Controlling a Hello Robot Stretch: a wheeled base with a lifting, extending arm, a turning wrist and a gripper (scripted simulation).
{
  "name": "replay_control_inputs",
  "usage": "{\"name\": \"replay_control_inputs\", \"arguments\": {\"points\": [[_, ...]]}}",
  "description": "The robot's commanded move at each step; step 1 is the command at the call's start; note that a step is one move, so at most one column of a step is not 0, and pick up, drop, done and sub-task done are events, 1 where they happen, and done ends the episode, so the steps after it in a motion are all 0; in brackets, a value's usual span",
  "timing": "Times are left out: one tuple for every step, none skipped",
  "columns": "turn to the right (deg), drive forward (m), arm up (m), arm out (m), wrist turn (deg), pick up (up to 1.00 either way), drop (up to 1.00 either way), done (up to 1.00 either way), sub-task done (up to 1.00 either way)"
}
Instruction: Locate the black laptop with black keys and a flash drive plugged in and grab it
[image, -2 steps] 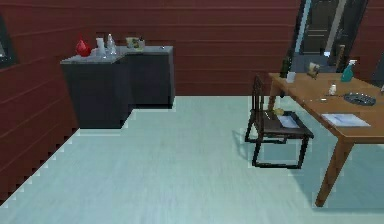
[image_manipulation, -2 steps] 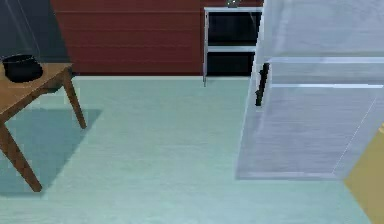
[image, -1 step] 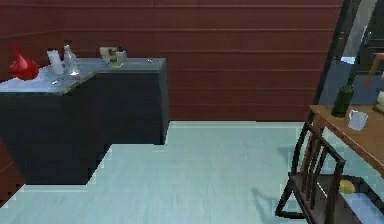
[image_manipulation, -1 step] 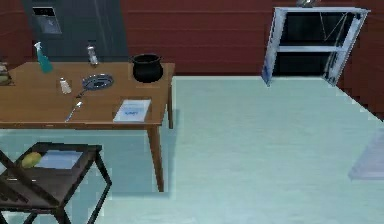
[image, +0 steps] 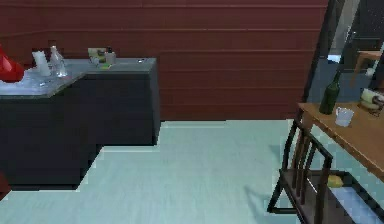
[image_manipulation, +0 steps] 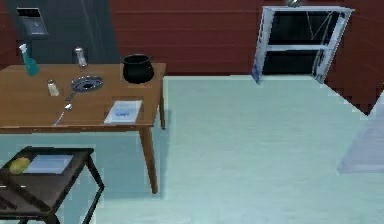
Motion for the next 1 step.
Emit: {"name": "replay_control_inputs", "arguments": {"points": [[-6.0, 0.0, 0.0, 0.0, 0.0, 0.0, 0.0, 0.0, 0.0]]}}
